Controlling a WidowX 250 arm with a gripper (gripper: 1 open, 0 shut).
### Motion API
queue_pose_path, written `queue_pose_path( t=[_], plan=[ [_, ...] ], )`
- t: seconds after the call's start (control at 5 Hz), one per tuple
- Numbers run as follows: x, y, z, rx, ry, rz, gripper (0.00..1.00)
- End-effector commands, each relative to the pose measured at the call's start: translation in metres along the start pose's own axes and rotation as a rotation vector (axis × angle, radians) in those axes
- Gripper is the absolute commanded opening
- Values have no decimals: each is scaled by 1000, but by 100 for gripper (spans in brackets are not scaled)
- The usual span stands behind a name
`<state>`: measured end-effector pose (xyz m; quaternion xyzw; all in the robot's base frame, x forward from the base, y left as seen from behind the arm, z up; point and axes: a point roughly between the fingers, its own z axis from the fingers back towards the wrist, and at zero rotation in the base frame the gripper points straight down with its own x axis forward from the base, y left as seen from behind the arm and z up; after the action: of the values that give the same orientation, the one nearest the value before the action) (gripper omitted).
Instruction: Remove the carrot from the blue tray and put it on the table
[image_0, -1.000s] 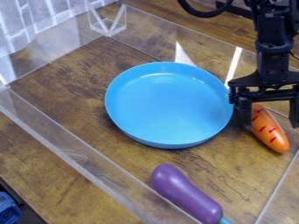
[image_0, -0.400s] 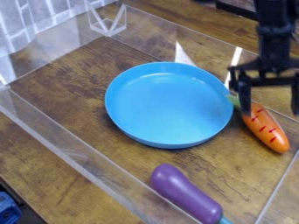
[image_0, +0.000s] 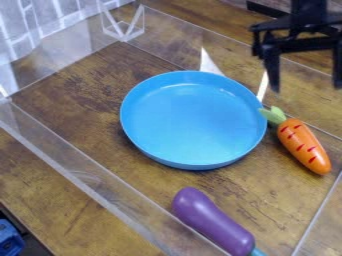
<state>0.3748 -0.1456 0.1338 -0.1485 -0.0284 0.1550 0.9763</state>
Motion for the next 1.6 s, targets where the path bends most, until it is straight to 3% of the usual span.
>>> queue_pose_path(
  t=[0.0,0.6,0.8,1.4],
  plan=[
    [-7,-11,21,-34,-61,-33,100],
    [-11,-20,-20,-10,-37,-20,100],
    [-12,-24,-17,20,-2,-60,100],
    [-14,-25,-21,47,40,-123,100]
  ],
)
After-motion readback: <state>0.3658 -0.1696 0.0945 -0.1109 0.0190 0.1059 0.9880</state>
